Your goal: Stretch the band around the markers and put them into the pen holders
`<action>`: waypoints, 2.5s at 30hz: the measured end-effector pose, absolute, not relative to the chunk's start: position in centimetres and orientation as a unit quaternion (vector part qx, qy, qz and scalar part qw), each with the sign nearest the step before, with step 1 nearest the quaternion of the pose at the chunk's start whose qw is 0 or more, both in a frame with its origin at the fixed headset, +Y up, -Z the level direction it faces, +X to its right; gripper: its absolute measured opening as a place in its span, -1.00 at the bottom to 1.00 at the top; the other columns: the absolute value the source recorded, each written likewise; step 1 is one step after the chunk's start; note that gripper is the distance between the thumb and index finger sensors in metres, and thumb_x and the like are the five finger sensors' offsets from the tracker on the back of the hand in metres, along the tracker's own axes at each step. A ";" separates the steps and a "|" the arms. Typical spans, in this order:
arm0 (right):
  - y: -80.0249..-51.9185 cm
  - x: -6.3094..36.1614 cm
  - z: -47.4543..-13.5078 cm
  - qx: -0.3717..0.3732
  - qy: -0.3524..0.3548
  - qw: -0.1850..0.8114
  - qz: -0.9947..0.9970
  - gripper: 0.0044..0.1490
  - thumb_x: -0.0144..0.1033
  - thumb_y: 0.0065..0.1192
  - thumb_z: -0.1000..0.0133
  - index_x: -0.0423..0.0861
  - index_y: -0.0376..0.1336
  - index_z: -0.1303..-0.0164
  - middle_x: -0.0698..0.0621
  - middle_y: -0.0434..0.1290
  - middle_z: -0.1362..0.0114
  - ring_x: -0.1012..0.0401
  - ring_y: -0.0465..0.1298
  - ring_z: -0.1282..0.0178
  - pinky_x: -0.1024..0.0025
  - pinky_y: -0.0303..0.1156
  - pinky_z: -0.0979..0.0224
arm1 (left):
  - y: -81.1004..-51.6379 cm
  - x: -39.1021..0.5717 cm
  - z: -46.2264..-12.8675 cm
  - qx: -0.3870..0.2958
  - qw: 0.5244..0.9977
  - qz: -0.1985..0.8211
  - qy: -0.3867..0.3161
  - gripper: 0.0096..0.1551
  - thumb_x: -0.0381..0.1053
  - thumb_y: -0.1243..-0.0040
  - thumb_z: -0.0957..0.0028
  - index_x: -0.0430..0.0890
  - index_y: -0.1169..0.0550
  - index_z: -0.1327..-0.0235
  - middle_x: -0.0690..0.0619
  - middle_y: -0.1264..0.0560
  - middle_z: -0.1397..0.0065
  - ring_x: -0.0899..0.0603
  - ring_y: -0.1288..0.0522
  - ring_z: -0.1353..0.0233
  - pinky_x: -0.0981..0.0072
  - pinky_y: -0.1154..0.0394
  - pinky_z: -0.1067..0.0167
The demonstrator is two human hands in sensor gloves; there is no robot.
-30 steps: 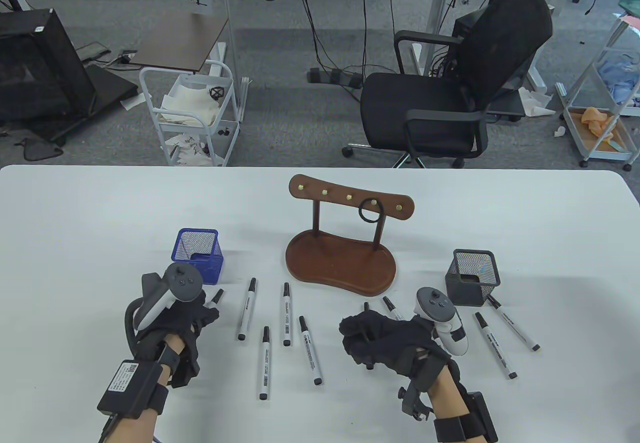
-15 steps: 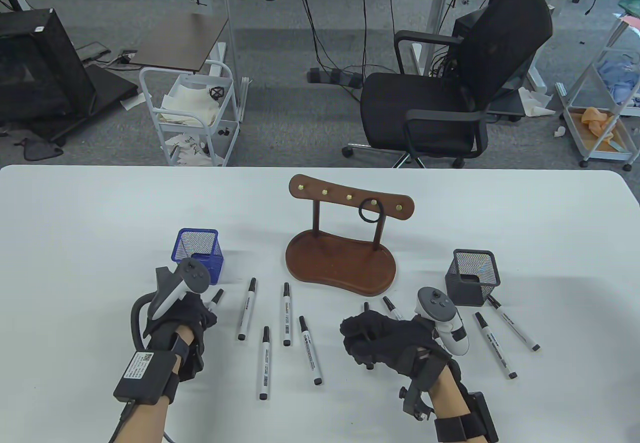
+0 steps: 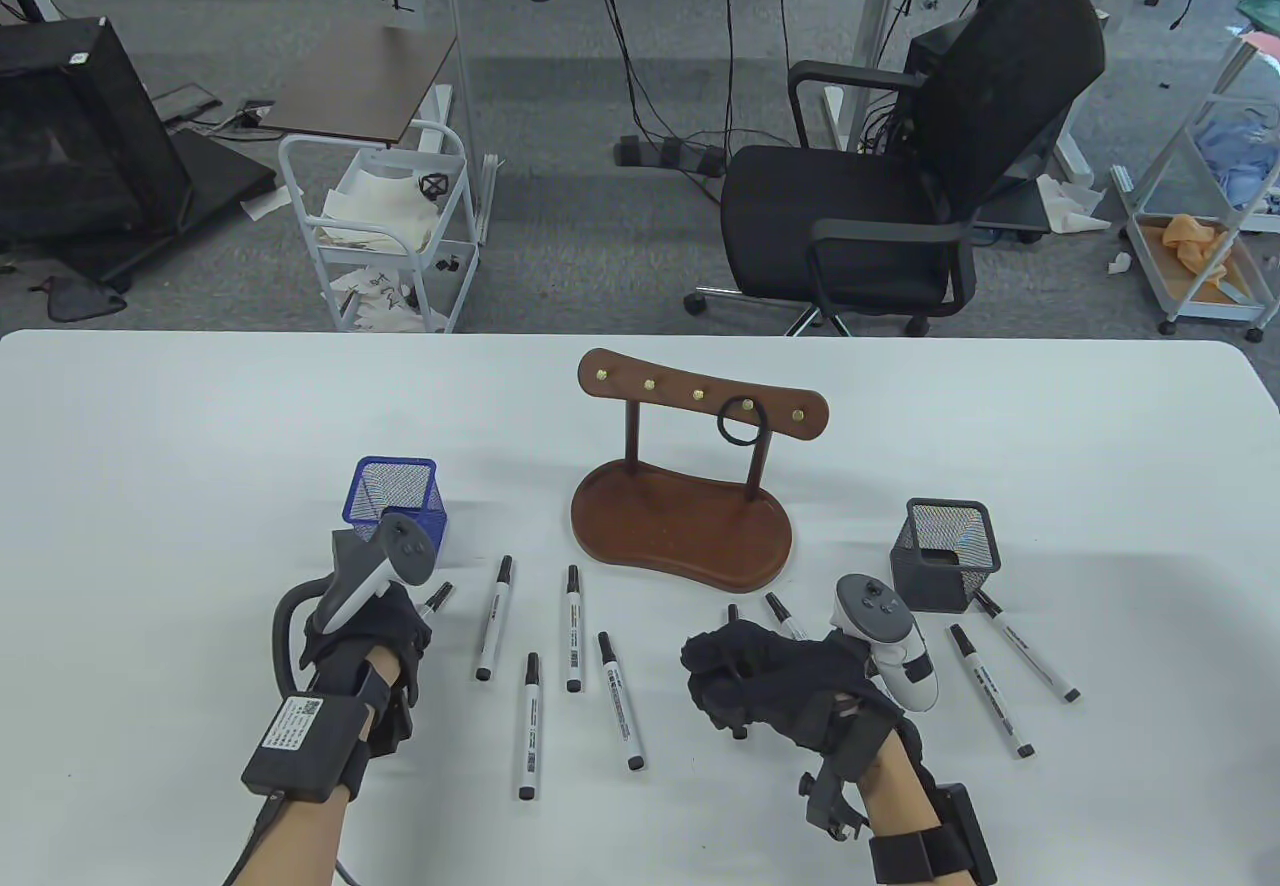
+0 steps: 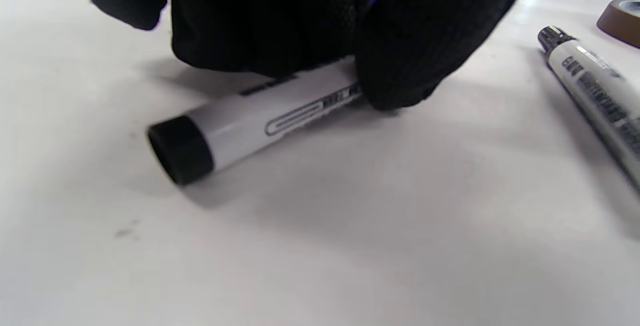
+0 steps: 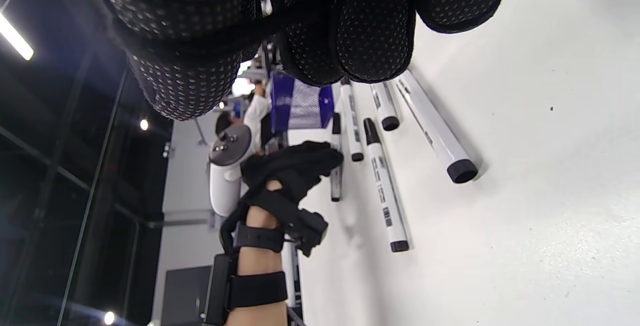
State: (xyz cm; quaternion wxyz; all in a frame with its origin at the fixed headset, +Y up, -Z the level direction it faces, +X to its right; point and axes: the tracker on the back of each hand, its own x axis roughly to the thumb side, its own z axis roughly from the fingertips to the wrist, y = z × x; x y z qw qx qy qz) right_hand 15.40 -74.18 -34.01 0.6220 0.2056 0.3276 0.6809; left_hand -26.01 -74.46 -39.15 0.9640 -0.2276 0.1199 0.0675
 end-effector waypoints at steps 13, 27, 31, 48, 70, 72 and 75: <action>-74.1 15.3 -34.0 0.207 0.331 0.623 0.677 -0.33 -0.13 0.56 -0.04 0.12 0.32 -0.36 -0.04 0.57 -0.35 -0.04 0.55 -0.21 -0.16 0.35 -0.42 | -73.1 -26.5 -38.1 -0.243 0.945 0.186 0.120 -0.46 -0.05 -0.33 -0.21 -0.25 -0.44 -0.34 -0.32 -0.42 -0.53 -0.50 -0.41 -0.49 -0.40 -0.45 -0.30; -74.2 15.2 -34.0 0.211 0.338 0.625 0.671 -0.35 -0.14 0.54 -0.05 0.11 0.32 -0.36 -0.05 0.57 -0.35 -0.04 0.56 -0.21 -0.16 0.36 -0.41 | -69.9 -24.1 -37.4 -0.250 0.931 0.256 0.077 -0.50 -0.13 -0.28 -0.22 -0.30 -0.42 -0.33 -0.48 -0.41 -0.53 -0.53 -0.55 -0.36 -0.15 -0.64 -0.21; -74.1 15.2 -34.0 0.211 0.337 0.628 0.669 -0.35 -0.14 0.53 -0.05 0.11 0.32 -0.36 -0.05 0.56 -0.35 -0.04 0.56 -0.21 -0.16 0.36 -0.41 | -69.6 -23.7 -37.6 -0.249 0.919 0.297 0.073 -0.51 -0.12 -0.29 -0.22 -0.28 -0.44 -0.32 -0.45 -0.47 -0.50 -0.51 -0.59 -0.34 -0.13 -0.67 -0.18; -74.1 15.3 -34.0 0.214 0.340 0.631 0.664 -0.36 -0.14 0.53 -0.05 0.10 0.33 -0.35 -0.06 0.57 -0.34 -0.04 0.56 -0.20 -0.17 0.36 -0.41 | -70.8 -21.7 -38.4 -0.273 0.880 0.387 0.025 -0.42 -0.19 -0.03 -0.28 -0.33 -0.19 -0.50 -0.24 -0.53 -0.32 -0.25 -0.63 -0.13 -0.08 -0.60 -0.11; -74.1 15.3 -33.9 0.218 0.339 0.629 0.664 -0.38 -0.15 0.52 -0.06 0.08 0.33 -0.35 -0.07 0.57 -0.34 -0.05 0.55 -0.20 -0.17 0.35 -0.41 | -74.3 -21.0 -40.4 -0.270 0.907 0.302 0.115 -0.13 -0.09 -0.35 -0.19 -0.42 -0.16 -0.52 -0.19 -0.47 -0.21 -0.18 -0.57 -0.05 -0.08 -0.57 -0.04; -74.1 15.3 -33.9 0.218 0.339 0.630 0.664 -0.38 -0.15 0.52 -0.06 0.08 0.33 -0.34 -0.07 0.56 -0.34 -0.05 0.55 -0.20 -0.17 0.35 -0.41 | -74.7 -20.9 -40.6 -0.276 0.908 0.293 0.117 -0.12 -0.08 -0.37 -0.19 -0.43 -0.16 -0.53 -0.20 -0.47 -0.22 -0.18 -0.57 -0.06 -0.08 -0.57 -0.05; -74.1 15.3 -34.0 0.218 0.339 0.630 0.664 -0.38 -0.15 0.52 -0.06 0.08 0.34 -0.35 -0.06 0.56 -0.34 -0.05 0.55 -0.20 -0.17 0.35 -0.41 | -75.2 -20.8 -40.8 -0.281 0.908 0.288 0.120 -0.12 -0.09 -0.39 -0.18 -0.43 -0.18 -0.52 -0.20 -0.47 -0.21 -0.18 -0.57 -0.06 -0.08 -0.57 -0.05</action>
